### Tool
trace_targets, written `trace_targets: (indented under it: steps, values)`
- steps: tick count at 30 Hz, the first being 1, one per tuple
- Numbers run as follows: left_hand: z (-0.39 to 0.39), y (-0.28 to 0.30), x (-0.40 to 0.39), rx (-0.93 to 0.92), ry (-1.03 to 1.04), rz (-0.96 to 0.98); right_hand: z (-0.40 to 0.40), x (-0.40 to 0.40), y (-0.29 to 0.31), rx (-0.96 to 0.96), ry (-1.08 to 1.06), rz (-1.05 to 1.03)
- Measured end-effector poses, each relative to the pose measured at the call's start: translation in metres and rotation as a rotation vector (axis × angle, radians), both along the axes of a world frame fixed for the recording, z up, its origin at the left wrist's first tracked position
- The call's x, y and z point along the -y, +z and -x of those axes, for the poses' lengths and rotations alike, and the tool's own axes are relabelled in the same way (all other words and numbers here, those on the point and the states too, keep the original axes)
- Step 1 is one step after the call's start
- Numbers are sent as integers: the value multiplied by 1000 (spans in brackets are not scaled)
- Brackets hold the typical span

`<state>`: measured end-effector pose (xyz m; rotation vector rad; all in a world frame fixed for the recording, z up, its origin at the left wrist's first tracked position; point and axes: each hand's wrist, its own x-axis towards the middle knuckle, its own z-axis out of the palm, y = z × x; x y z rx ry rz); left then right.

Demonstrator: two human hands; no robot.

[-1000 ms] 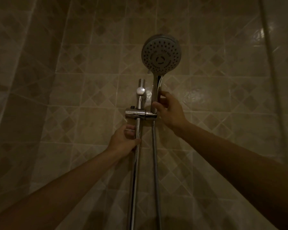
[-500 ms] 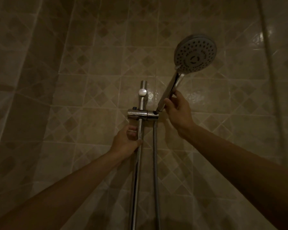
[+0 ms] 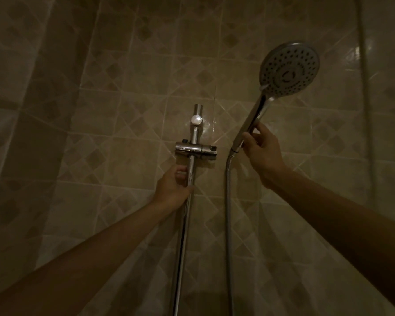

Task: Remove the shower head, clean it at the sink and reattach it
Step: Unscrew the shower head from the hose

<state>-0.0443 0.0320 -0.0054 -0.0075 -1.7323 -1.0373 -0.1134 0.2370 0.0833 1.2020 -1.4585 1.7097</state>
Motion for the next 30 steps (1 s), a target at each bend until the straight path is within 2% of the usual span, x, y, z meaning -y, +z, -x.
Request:
trace_targets:
  steps: [6,8,11,12,16,21,27,30]
  values:
    - [-8,-3,-6,27,-55,-92,-9,-13,-17,25,15,-23]
    - [-12,-6,-10,26,6,-41,-13,-16,-26,25,20,-36]
    - [-23,-12,-23,-8,198,144,-18,-21,-43,38,59,-70]
    - [-28,-17,-30,-6,200,199,-20,-23,-50,44,72,-85]
    - [-43,-44,-57,56,-25,236,-32,-29,-80,59,124,-145]
    - [-52,-80,-79,85,-208,-8,-51,-26,-118,140,192,-178]
    - [-63,-124,-80,60,-338,-139,-72,-23,-159,239,239,-263]
    - [-69,-147,-82,69,-323,-198,-83,-21,-180,245,230,-303]
